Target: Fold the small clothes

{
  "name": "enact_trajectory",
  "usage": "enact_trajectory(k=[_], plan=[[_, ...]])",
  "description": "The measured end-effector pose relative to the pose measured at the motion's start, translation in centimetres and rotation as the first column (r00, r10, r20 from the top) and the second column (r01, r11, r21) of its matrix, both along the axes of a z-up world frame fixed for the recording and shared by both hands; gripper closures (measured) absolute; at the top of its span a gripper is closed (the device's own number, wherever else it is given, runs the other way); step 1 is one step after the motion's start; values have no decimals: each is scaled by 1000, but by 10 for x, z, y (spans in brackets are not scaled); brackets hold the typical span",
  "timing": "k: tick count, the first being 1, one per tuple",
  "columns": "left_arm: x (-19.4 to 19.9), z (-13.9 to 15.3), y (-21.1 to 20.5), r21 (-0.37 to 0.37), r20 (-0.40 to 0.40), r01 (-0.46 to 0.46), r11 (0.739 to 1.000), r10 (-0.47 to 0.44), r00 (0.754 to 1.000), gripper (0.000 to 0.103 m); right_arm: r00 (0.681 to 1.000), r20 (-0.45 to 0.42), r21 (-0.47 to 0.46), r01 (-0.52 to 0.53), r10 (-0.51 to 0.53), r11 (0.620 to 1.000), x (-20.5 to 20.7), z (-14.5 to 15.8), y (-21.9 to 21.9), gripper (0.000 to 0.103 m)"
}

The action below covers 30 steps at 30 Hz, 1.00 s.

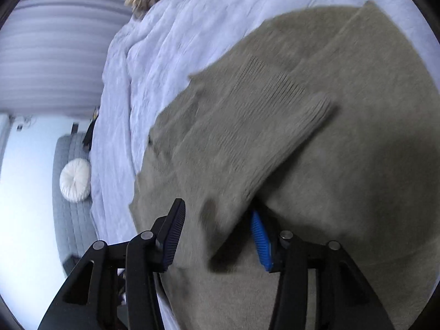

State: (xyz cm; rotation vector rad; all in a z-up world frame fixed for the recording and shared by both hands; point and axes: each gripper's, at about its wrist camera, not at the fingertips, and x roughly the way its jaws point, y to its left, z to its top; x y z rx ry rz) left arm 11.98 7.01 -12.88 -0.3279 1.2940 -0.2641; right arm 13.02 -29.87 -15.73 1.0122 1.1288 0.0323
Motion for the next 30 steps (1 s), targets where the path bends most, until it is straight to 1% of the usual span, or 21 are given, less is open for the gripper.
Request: enact_trajectory(k=[1, 2, 3, 5, 6, 8, 10, 12, 13, 14, 15, 17, 18, 21, 23, 24, 25, 27, 28, 29, 30], plan=[[2, 2, 1, -33, 5, 2, 999, -1, 1000, 1, 1000, 3, -16, 9, -9, 1000, 6, 2, 0, 89], [4, 3, 3, -73, 11, 1, 997, 0, 1000, 1, 1000, 16, -40, -11, 12, 999, 9, 6, 4, 91], [8, 2, 4, -111, 12, -2, 994, 3, 1000, 1, 998, 37, -77, -56, 59, 995, 16, 12, 15, 91], [15, -1, 9, -222, -1, -12, 975, 12, 1000, 1, 974, 78, -177, -196, 212, 965, 24, 27, 49, 91], [18, -3, 11, -262, -13, -20, 965, 17, 1000, 1, 953, 92, -215, -266, 290, 940, 29, 33, 69, 91], [26, -13, 15, -339, -51, -45, 940, 30, 998, 1, 897, 94, -261, -397, 432, 880, 34, 33, 109, 90], [32, -23, 12, -378, -86, -69, 923, 39, 996, 1, 848, 65, -275, -492, 526, 826, 32, 27, 138, 89], [34, -27, 10, -385, -106, -78, 920, 39, 994, 1, 813, 11, -281, -556, 582, 782, 28, 16, 159, 79], [35, -29, 9, -382, -109, -76, 921, 37, 993, 1, 799, -14, -278, -580, 601, 766, 26, 11, 167, 62], [35, -30, 6, -378, -110, -73, 923, 33, 993, 1, 793, -32, -273, -592, 608, 758, 22, 7, 171, 47], [34, -30, 6, -374, -111, -70, 925, 30, 993, 1, 792, -36, -265, -596, 609, 758, 18, 6, 170, 44], [37, -31, 2, -364, -117, -65, 929, 24, 993, 1, 806, -19, -246, -577, 591, 779, 7, 9, 160, 44], [37, -31, -1, -356, -119, -60, 932, 19, 993, 1, 820, -19, -232, -560, 572, 795, 1, 10, 149, 43], [39, -30, -12, -330, -119, -20, 944, -21, 993, 1, 890, -33, -165, -454, 455, 876, -23, 11, 103, 40], [38, -31, -18, -299, -117, 20, 954, -57, 992, 1, 944, -57, -101, -329, 325, 939, -47, 5, 63, 39], [38, -31, -24, -278, -114, 40, 960, -75, 991, 1, 963, -66, -74, -267, 262, 961, -57, 3, 44, 39], [38, -31, -27, -268, -114, 51, 962, -84, 990, 1, 981, -75, -40, -180, 176, 983, -71, 0, 21, 39], [40, -31, -35, -243, -116, 63, 968, -93, 989, 1, 996, -81, 13, -26, 27, 1000, -91, -7, -11, 39], [41, -31, -37, -230, -119, 58, 971, -87, 989, 10, 995, -81, 44, 61, -57, 997, -101, -11, -26, 39], [43, -32, -38, -216, -124, 49, 975, -77, 989, 19, 990, -79, 72, 125, -119, 990, -108, -14, -38, 39], [44, -33, -39, -204, -136, 46, 978, -74, 988, 45, 981, -76, 102, 185, -178, 977, -114, -18, -47, 39]])
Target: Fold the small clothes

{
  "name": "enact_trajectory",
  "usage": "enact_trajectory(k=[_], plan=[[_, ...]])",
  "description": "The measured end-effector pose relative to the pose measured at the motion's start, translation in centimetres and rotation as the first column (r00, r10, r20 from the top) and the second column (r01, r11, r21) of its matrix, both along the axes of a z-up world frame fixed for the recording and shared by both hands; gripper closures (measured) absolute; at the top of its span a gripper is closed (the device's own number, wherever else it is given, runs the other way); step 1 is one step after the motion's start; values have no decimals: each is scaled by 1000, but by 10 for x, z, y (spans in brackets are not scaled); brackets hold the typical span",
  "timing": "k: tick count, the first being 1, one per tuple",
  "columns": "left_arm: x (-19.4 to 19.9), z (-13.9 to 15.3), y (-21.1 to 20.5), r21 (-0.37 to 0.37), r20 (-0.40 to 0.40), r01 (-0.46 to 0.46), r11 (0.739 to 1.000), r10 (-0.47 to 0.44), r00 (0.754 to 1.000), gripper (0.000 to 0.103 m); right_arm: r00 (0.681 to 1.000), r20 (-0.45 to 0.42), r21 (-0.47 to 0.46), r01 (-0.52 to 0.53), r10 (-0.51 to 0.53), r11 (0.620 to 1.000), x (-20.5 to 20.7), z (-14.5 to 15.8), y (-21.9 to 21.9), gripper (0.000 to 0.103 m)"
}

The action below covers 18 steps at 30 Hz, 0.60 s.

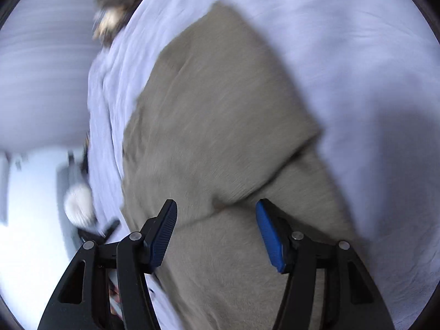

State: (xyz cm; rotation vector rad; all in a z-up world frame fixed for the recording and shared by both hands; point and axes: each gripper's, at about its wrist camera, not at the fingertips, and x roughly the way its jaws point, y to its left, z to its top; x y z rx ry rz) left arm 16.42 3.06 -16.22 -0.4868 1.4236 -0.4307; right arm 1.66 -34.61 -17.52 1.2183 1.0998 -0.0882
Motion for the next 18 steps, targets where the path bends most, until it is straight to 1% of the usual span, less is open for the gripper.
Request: enact_trajectory(k=[1, 2, 3, 4, 5, 6, 7, 9, 11, 13, 14, 15, 16, 17, 18], plan=[[1, -2, 0, 11, -13, 2, 1000, -2, 1000, 78, 998, 8, 28, 56, -57, 998, -3, -4, -8, 39], [2, -6, 0, 9, -31, 10, 1000, -10, 999, 95, 995, 12, 45, 95, -96, 994, -3, -8, -11, 41], [1, -7, 1, 3, -40, 11, 1000, -10, 999, 96, 993, 13, 52, 121, -121, 991, -1, -9, -15, 46], [-1, -3, 2, -1, -26, 8, 1000, -8, 1000, 96, 992, 14, 43, 125, -126, 991, 5, -10, -13, 80], [-3, 1, 4, -7, -10, 12, 1000, -12, 1000, 96, 995, 9, 19, 101, -101, 995, 11, -8, -13, 96], [-7, 8, 5, -13, 15, 17, 1000, -17, 1000, 96, 998, 4, -8, 70, -70, 997, 18, -4, -9, 96], [-11, 13, 6, -11, 35, 23, 1000, -22, 999, 96, 999, 25, -43, 32, -31, 999, 22, 6, -9, 96], [-19, 15, 8, 0, 47, 31, 1000, -31, 998, 96, 997, 59, -119, -49, 56, 992, 24, 23, -15, 96], [-26, 3, 8, 11, 14, 36, 999, -36, 999, 96, 991, 31, -224, -123, 133, 967, 27, 33, -18, 96], [-32, -10, 6, 51, -4, 40, 998, -40, 999, 96, 984, -26, -276, -178, 178, 945, 26, 25, -22, 96], [-35, -12, 6, 68, -1, 39, 997, -39, 999, 95, 981, -52, -274, -194, 187, 942, 26, 16, -23, 96], [-37, -12, 8, 76, 3, 32, 997, -32, 999, 94, 978, -72, -255, -209, 197, 944, 25, 6, -25, 98], [-39, -8, 9, 87, 5, 29, 996, -29, 1000, 94, 977, -80, -232, -210, 197, 950, 22, -1, -27, 98], [-40, -4, 11, 111, 10, 30, 993, -32, 999, 92, 978, -77, -214, -206, 194, 955, 21, -3, -28, 92], [-41, 1, 14, 151, 19, 30, 988, -33, 999, 79, 977, -77, -197, -211, 199, 957, 21, -2, -27, 90]])
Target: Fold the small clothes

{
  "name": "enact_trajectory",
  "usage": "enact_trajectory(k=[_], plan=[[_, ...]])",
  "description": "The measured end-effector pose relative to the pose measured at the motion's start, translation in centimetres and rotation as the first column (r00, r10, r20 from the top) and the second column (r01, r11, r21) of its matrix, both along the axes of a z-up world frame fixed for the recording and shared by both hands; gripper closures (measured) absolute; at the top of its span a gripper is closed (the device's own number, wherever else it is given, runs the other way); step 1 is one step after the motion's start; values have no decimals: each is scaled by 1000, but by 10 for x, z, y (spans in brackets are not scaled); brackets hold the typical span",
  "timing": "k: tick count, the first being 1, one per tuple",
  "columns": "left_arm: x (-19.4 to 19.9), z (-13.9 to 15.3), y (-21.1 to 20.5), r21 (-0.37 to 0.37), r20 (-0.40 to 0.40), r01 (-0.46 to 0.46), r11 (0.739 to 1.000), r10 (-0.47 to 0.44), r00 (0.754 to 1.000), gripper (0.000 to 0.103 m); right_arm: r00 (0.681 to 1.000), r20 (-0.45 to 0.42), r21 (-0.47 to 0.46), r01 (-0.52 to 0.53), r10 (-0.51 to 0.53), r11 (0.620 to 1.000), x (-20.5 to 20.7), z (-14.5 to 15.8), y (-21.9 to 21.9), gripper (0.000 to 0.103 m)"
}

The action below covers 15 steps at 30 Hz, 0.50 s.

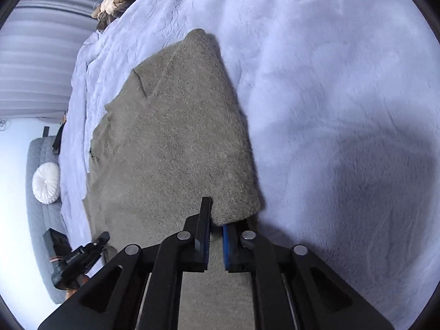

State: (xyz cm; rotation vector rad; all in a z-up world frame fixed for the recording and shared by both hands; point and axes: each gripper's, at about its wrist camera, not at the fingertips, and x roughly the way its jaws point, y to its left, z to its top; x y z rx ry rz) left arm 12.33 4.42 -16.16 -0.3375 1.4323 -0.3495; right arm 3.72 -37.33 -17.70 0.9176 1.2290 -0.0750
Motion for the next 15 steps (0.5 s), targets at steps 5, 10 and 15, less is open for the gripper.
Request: enact_trajectory(k=[5, 10, 15], plan=[[-8, 35, 20, 140, 117, -22, 990, 6, 993, 41, 991, 41, -6, -130, 130, 992, -9, 32, 9, 49], [2, 37, 8, 179, 140, -10, 984, -15, 990, 41, 992, 110, -61, -51, 58, 997, 10, 48, -21, 45], [8, 14, -23, 257, 110, 19, 966, -48, 993, 41, 995, 69, 44, 71, -74, 996, 51, 7, -53, 45]])
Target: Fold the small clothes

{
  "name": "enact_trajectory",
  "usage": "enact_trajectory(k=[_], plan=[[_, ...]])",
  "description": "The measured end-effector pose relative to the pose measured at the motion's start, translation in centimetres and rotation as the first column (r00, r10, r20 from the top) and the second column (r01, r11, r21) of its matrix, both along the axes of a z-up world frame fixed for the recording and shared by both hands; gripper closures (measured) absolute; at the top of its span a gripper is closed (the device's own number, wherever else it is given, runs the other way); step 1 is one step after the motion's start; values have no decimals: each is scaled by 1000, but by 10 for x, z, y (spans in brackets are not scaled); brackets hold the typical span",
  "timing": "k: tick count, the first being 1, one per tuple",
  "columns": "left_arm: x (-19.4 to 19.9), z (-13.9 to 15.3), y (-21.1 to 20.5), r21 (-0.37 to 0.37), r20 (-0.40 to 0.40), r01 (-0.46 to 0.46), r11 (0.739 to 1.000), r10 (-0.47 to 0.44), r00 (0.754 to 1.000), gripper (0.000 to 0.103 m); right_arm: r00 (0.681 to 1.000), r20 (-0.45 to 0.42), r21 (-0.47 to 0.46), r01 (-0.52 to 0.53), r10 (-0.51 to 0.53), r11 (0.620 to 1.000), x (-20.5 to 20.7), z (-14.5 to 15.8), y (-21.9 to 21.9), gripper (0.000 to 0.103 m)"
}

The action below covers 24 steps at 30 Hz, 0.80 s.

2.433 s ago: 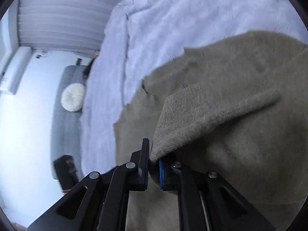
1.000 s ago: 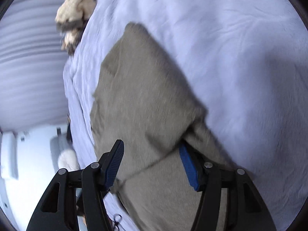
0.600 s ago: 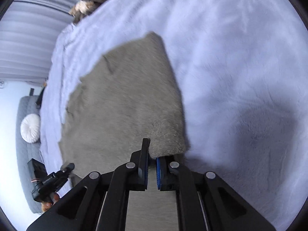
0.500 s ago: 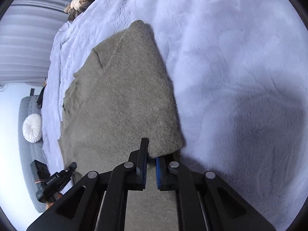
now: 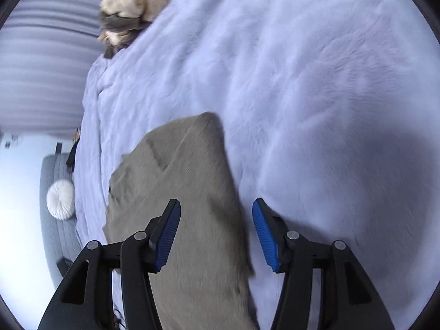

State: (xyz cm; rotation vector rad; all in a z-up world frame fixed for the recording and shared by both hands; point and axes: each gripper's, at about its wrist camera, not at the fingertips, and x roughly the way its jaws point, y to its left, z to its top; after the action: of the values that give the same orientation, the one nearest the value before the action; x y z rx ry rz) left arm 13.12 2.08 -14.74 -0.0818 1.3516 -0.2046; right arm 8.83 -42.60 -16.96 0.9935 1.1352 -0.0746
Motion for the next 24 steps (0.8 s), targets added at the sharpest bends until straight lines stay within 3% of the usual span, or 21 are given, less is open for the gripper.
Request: enact_trajectory(k=[1, 2, 3, 4, 6, 8, 10, 11, 13, 16, 21, 24], plan=[[-1, -4, -3, 26, -2, 3, 1000, -3, 1000, 41, 1000, -22, 35, 15, -14, 999, 7, -11, -2, 52], [-2, -5, -4, 37, 5, 4, 999, -4, 1000, 41, 999, -42, 56, 25, -23, 998, 10, -16, -1, 89], [-3, -4, -4, 39, 13, 6, 999, -7, 1000, 41, 998, -56, 65, 18, -15, 998, 13, -18, -1, 95], [-4, -3, -3, 43, 18, 9, 999, -10, 1000, 41, 999, -52, 41, -15, 17, 999, 15, -11, 1, 95], [-5, -4, -2, 54, 22, 14, 998, -15, 1000, 41, 993, -23, -117, -121, 119, 986, 18, 15, 14, 95], [-4, -7, -3, 65, 25, 19, 998, -21, 999, 41, 975, -53, -288, -221, 215, 932, 21, 30, 28, 95], [-3, -9, -5, 88, 31, 37, 995, -40, 999, 41, 956, -138, -375, -294, 260, 879, 30, 18, 35, 94], [-4, -7, -6, 97, 31, 49, 994, -52, 998, 41, 953, -161, -381, -301, 258, 874, 31, 8, 31, 94], [-6, -2, -3, 117, 33, 66, 991, -70, 997, 41, 965, -153, -351, -253, 211, 902, 27, 1, 26, 93], [-7, 6, 8, 141, 34, 54, 989, -59, 998, 41, 978, -136, -334, -194, 156, 922, 15, 11, 22, 91], [-13, 24, 31, 101, 38, -1, 995, -3, 999, 41, 984, -133, -359, -159, 118, 920, -15, 37, 26, 89], [-16, 33, 28, 71, 57, 11, 997, -15, 998, 41, 982, -115, -333, -183, 153, 925, -31, 45, 37, 89]])
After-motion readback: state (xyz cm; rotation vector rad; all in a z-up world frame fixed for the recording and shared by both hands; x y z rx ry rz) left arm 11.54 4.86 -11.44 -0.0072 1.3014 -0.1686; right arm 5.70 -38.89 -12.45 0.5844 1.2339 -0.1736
